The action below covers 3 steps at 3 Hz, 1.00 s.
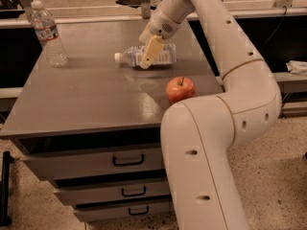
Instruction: Knock blue plastic bottle over
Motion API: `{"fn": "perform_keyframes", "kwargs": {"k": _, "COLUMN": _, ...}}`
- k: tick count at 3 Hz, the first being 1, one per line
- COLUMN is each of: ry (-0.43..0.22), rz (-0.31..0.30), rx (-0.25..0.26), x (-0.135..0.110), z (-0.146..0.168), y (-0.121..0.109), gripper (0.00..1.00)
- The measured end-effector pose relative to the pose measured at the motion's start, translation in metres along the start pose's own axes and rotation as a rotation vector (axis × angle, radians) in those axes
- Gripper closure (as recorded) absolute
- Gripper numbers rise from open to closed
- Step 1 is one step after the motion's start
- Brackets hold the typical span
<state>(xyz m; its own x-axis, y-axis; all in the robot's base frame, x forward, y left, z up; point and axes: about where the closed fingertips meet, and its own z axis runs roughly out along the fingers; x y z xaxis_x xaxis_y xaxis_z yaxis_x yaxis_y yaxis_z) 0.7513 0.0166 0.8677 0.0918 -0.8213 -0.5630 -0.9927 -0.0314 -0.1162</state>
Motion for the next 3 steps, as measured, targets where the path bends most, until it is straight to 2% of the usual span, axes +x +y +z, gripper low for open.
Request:
{"fn": "perform_keyframes", "kwargs": {"k": 1, "ry": -0.019, "rz": 0.02, "rx": 0.005, "x": 0.002, "z": -0.006, "y": 0.001, "gripper": 0.0}}
{"fn": "perform_keyframes", "kwargs": {"k": 2, "ry": -0.105, "rz": 0.078, "rx": 0.029, "x": 0.01, "z": -0.023, "y": -0.001, "gripper": 0.0}}
{"fn": "perform_keyframes", "kwargs": {"k": 3, "ry": -0.255, "rz": 0.156, "rx": 0.094, "x": 0.032, "z": -0.06, "y": -0.005, "gripper": 0.0}}
